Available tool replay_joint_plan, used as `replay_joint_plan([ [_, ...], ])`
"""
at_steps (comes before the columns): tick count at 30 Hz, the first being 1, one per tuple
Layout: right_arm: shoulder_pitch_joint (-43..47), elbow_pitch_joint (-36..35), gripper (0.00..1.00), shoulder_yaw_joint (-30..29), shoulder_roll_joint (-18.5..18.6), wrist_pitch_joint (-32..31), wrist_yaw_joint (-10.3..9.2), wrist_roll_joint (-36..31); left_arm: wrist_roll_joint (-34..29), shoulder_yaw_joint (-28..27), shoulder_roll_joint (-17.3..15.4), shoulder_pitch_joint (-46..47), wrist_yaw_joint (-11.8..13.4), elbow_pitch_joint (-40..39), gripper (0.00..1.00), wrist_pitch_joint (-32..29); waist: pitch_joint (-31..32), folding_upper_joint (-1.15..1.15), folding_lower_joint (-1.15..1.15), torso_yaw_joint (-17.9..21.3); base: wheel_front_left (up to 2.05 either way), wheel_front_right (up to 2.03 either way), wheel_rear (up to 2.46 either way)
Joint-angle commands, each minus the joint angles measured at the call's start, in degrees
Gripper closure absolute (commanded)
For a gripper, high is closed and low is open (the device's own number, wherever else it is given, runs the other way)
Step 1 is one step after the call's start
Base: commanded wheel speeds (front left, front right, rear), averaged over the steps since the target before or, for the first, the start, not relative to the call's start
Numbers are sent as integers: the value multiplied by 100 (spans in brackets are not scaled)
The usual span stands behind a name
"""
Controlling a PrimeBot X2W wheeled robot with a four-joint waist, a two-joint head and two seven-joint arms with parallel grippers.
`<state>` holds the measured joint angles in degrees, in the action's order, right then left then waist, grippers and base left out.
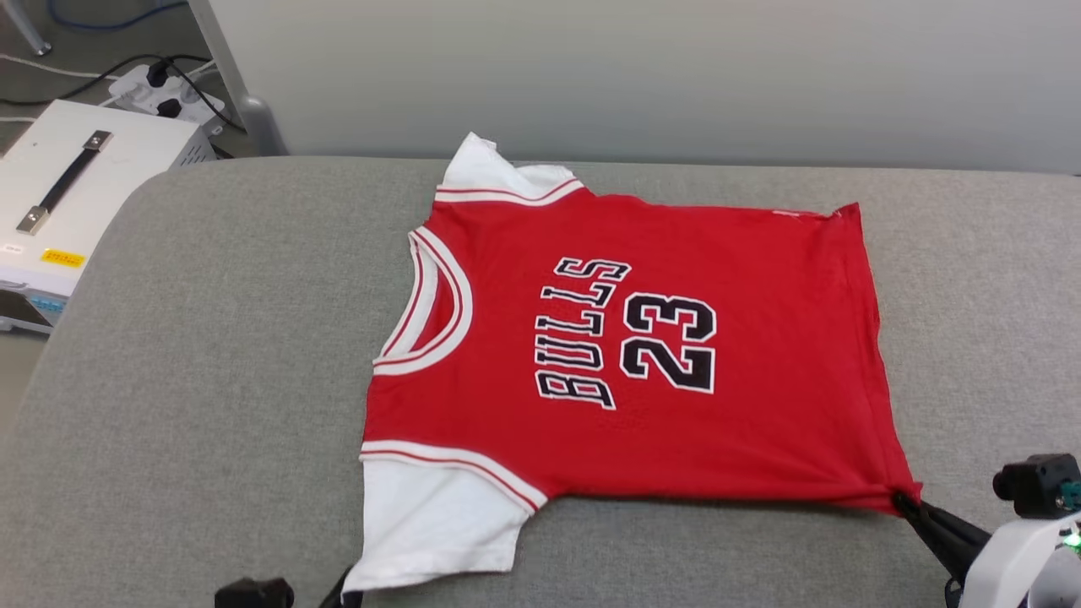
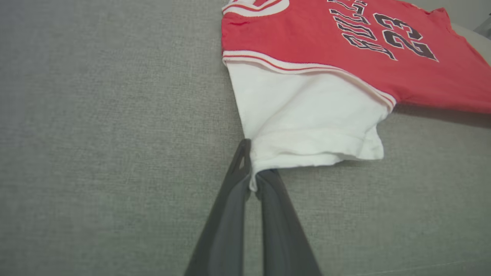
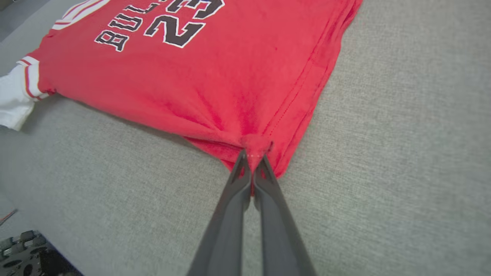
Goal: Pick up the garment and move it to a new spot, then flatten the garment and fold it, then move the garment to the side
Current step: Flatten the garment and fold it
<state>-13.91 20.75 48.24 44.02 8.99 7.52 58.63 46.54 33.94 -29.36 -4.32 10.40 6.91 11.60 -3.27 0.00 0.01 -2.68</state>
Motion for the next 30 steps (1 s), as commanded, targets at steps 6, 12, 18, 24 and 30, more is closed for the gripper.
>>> replay_joint_plan([
  [6,846,-249,100,-366,139,-163,-3,58,331,114,-100,-762,89,-296,100,-226,255,0,-1,-28,0,0,0],
  [12,1408,-511,100,-885,127,-375,-3,-13,324,215,-280,-930,126,-561,100,-422,249,0,-1,-70,0,0,0],
  [18,1419,-783,100,-1374,-35,-525,-3,-176,28,176,-328,-300,16,-588,100,-351,152,0,-1,-51,0,0,0],
  [24,1297,-1027,100,-1857,-158,-680,-3,-252,-181,113,-466,461,-215,-520,100,-446,-57,0,-1,91,0,0,0],
  [30,1027,-1248,100,-2178,-284,-904,-3,-316,-361,48,-527,1435,-498,-340,100,-619,-436,0,-1,225,0,0,0],
])
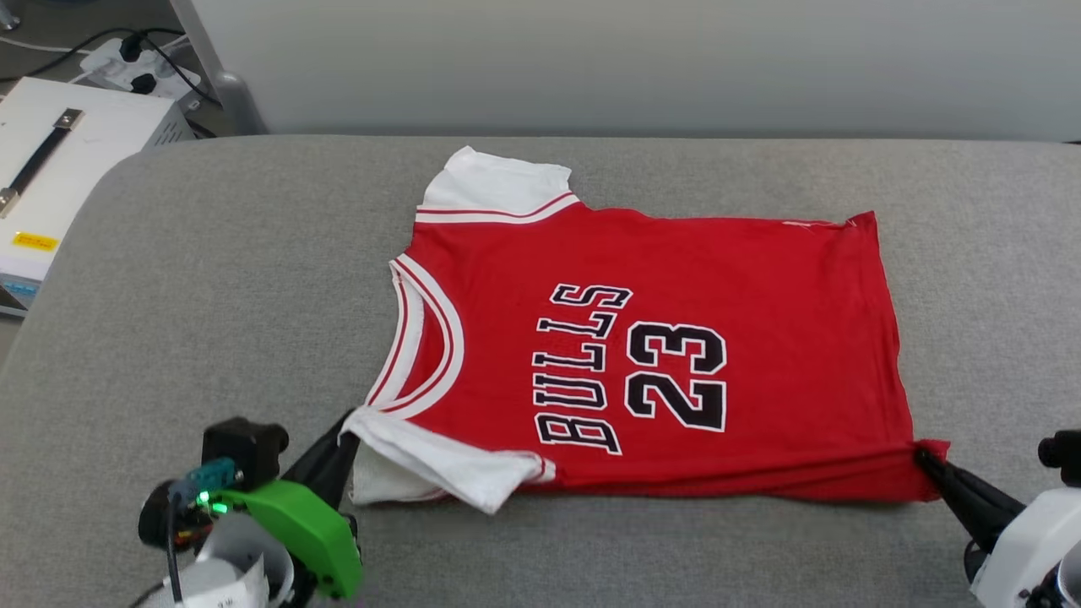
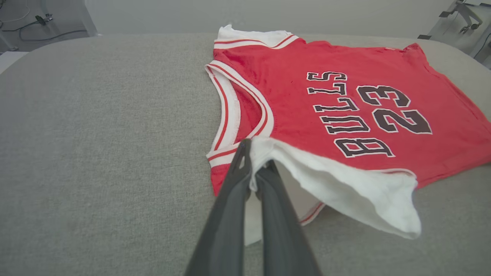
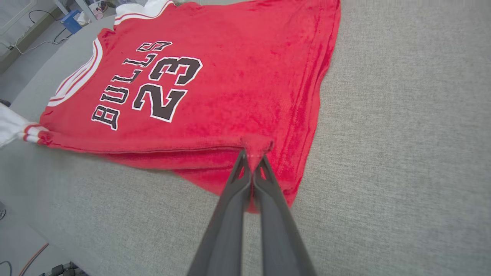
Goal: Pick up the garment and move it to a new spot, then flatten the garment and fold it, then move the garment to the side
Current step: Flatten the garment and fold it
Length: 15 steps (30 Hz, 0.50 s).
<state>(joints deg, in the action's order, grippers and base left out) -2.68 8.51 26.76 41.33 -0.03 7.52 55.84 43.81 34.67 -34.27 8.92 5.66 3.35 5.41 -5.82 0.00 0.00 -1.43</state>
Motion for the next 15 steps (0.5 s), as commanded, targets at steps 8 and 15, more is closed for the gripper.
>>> replay_joint_plan([
  [8,-701,-35,100,-236,-208,-281,-3,-134,-317,28,122,1557,-575,802,100,-162,-672,0,0,225,0,0,0],
  [15,-1244,172,100,-174,-332,-500,-3,-175,-452,156,321,2566,-1002,1903,100,-225,-1016,0,0,287,0,0,0],
])
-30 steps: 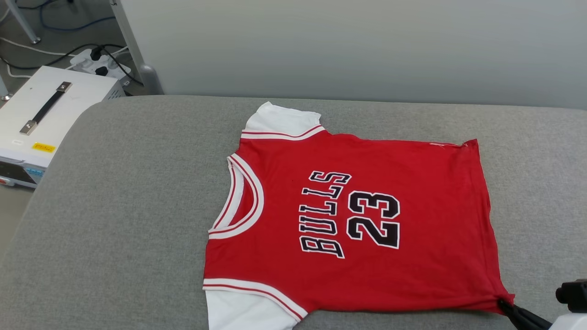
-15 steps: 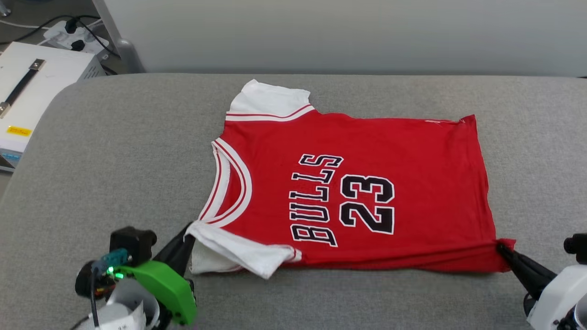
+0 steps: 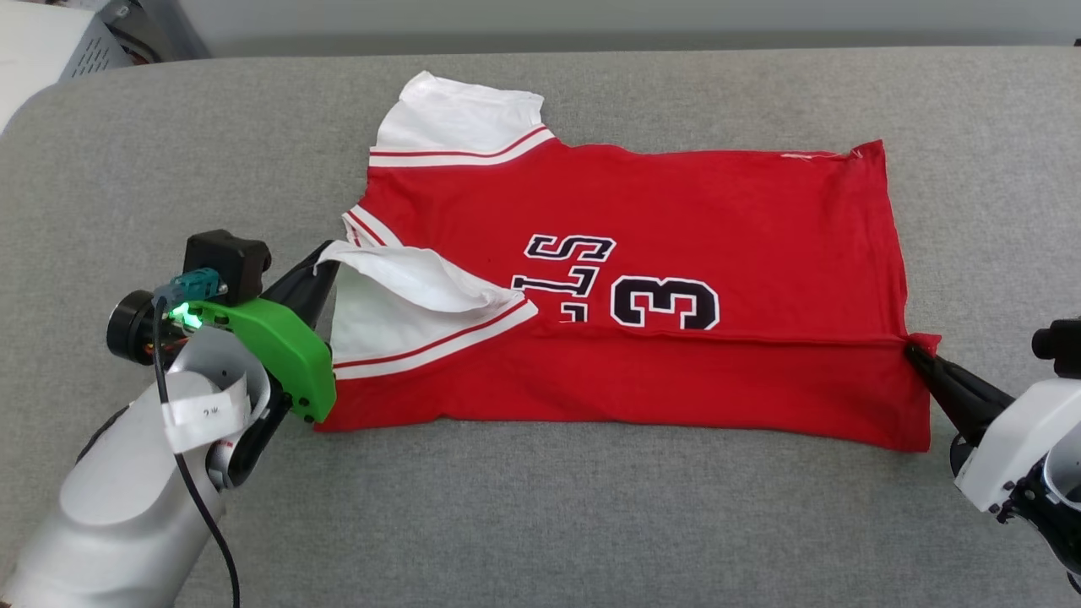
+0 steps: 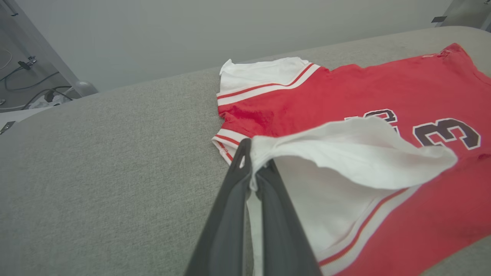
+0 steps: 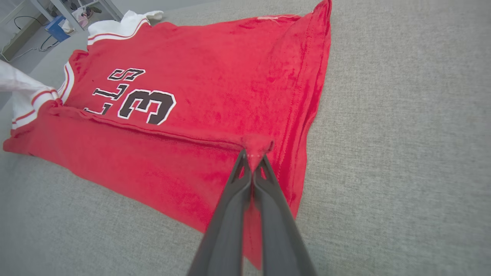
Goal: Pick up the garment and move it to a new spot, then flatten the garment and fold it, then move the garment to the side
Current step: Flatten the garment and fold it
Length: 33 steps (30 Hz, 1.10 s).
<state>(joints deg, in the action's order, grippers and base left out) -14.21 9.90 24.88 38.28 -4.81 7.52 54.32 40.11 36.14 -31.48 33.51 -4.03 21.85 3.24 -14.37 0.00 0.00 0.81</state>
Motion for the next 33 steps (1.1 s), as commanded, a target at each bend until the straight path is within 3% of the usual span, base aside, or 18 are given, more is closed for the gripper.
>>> replay_joint_plan([
  [1,-177,83,100,37,-51,-59,-3,-17,-102,56,75,235,-93,252,100,-11,-214,0,0,76,0,0,0],
  [13,-838,730,100,448,-303,-108,-3,16,38,536,578,933,-336,2206,100,272,-638,0,0,159,0,0,0],
  [22,-998,999,97,746,-322,55,-3,132,605,1189,710,903,-344,2713,100,297,-521,0,0,185,0,0,0],
  [23,-992,1020,58,751,-306,94,-3,155,689,1221,697,921,-345,2742,100,322,-477,0,0,173,0,0,0],
  [24,-981,1036,27,753,-292,119,-3,176,747,1246,683,950,-345,2753,100,351,-434,0,0,158,0,0,0],
  [25,-972,1040,0,747,-272,175,-3,187,768,1277,639,1015,-345,2772,0,434,-387,0,0,143,0,0,0],
  [33,-658,874,0,704,-60,433,-3,251,960,1693,286,1519,-345,2381,0,385,26,0,0,-46,0,0,0],
])
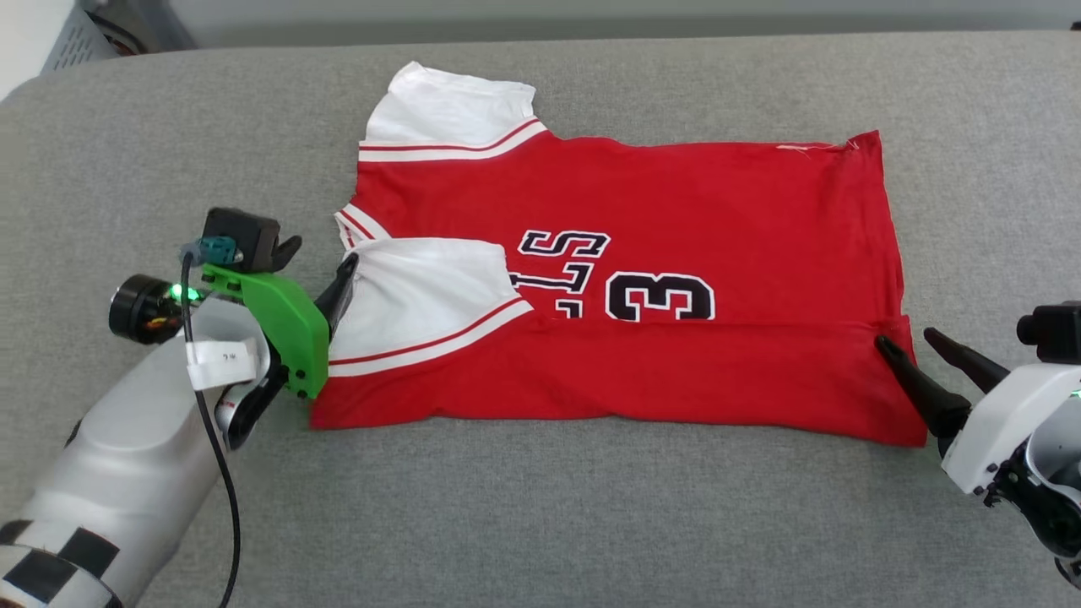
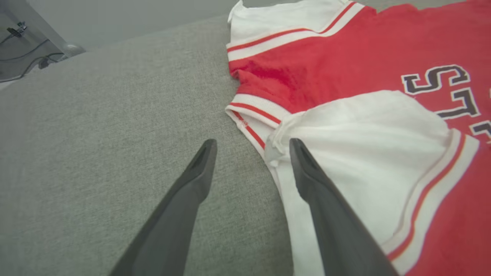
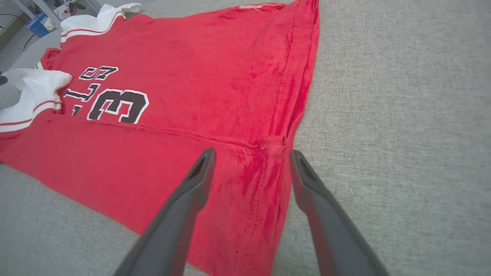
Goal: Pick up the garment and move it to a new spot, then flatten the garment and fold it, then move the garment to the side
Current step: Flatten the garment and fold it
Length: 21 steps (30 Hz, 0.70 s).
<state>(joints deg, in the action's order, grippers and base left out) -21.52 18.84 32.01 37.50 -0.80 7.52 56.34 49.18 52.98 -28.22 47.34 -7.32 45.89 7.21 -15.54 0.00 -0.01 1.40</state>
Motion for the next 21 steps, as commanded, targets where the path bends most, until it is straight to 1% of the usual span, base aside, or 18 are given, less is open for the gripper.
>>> replay_joint_plan([
  [1,136,-53,0,-28,53,48,-3,52,102,85,-79,198,-16,-127,0,-144,200,0,1,-139,0,0,0],
  [4,293,-134,0,-88,123,65,-3,38,326,320,-198,313,-16,-444,0,-732,324,0,1,-208,0,0,0],
  [6,383,-182,0,-130,147,49,-3,22,477,471,-293,434,-16,-636,0,-1241,396,0,1,-252,0,0,0],
  [11,535,-281,0,-206,136,-71,-3,-51,1078,801,-417,593,-16,-1077,0,-2758,533,0,1,-319,0,0,0],
  [12,558,-306,0,-217,123,-111,-3,-63,1242,913,-457,603,-16,-1227,0,-3147,551,0,1,-324,0,0,0],
  [14,585,-345,0,-245,99,-172,-3,-87,1465,1047,-557,631,-16,-1425,0,-3652,567,0,1,-321,0,0,0],
  [16,600,-375,0,-273,69,-234,-3,-112,1588,1183,-637,635,-16,-1527,0,-4008,568,0,1,-307,0,0,0],
  [18,603,-403,0,-295,33,-300,-3,-136,1699,1260,-690,616,-16,-1554,0,-4236,549,0,1,-276,0,0,0],
  [21,577,-451,0,-325,-23,-392,-3,-177,1869,1296,-707,511,-16,-1484,0,-4357,473,0,1,-204,0,0,0],
])
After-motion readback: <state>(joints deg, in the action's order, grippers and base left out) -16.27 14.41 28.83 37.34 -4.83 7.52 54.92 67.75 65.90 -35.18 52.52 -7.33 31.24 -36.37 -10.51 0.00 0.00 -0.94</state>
